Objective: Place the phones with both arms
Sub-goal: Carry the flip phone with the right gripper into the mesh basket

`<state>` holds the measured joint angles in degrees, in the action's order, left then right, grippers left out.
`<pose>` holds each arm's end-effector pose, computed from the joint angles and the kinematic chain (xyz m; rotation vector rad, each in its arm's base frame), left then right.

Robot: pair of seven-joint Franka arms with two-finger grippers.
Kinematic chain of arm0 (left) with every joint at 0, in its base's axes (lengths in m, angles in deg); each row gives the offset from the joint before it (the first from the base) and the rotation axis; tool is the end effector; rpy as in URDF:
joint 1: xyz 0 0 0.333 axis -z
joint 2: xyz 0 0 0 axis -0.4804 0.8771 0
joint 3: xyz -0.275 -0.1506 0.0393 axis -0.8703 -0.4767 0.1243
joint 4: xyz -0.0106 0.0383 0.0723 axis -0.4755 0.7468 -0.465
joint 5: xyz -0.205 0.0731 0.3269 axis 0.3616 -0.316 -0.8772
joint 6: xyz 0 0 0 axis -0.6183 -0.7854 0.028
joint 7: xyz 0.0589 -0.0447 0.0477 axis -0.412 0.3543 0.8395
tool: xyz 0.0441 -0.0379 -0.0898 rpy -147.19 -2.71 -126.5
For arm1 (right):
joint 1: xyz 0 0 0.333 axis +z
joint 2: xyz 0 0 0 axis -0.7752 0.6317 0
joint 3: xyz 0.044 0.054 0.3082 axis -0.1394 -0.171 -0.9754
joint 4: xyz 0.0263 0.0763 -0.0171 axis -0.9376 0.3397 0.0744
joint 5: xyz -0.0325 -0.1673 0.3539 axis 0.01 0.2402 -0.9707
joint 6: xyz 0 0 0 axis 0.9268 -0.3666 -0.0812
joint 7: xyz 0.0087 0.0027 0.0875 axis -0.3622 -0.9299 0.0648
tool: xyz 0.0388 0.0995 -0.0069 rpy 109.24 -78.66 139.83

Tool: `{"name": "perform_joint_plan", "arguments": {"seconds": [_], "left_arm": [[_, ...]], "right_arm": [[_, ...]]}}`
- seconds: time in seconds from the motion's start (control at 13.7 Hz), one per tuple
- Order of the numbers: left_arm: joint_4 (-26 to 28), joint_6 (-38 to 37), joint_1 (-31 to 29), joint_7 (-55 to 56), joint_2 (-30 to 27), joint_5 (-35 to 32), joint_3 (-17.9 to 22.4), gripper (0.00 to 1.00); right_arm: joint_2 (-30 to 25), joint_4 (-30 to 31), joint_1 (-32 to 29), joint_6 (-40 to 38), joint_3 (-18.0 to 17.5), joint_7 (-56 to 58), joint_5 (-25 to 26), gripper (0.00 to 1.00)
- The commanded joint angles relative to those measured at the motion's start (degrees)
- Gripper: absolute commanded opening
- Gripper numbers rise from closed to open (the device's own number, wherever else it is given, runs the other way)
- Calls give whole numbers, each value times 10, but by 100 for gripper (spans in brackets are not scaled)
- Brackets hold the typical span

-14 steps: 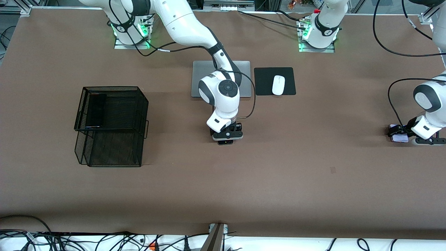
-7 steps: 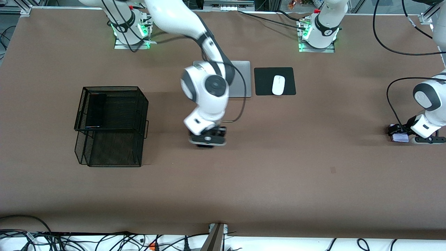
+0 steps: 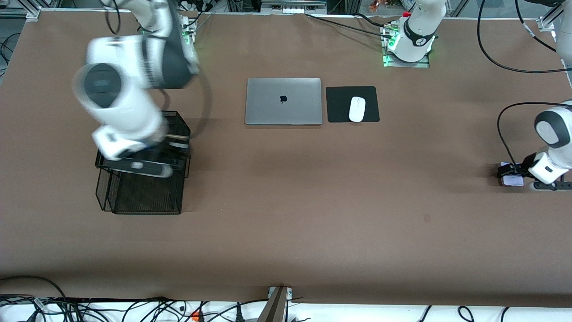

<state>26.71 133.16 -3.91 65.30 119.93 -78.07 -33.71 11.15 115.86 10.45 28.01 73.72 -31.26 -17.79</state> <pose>0.5879 0.3046 0.1995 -3.1360 -0.0277 0.0126 0.6113 0.1795 0.4710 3.0566 -0.2783 -0.0662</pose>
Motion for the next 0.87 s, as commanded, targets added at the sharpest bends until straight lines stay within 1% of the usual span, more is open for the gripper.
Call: {"name": "perform_joint_plan", "arguments": {"seconds": [0.0,0.15,0.29,0.44,0.58,0.8], "left_arm": [[-53,-49,30,26,2,11,4,0],[-65,-51,76,82,6,11,4,0],[-70,-52,128,142,6,10,5,0],[-73,-51,174,190,5,11,4,0],[-87,-52,241,255,7,7,7,0],[-89,-72,339,365,12,3,8,0]], "right_arm": [[-95,161,19,76,19,6,11,0],[-125,240,18,155,23,19,11,0],[-124,285,19,215,21,25,11,0],[-108,321,17,284,23,90,8,0],[-102,336,14,300,22,98,8,0],[-108,359,17,302,20,110,8,0]]}}
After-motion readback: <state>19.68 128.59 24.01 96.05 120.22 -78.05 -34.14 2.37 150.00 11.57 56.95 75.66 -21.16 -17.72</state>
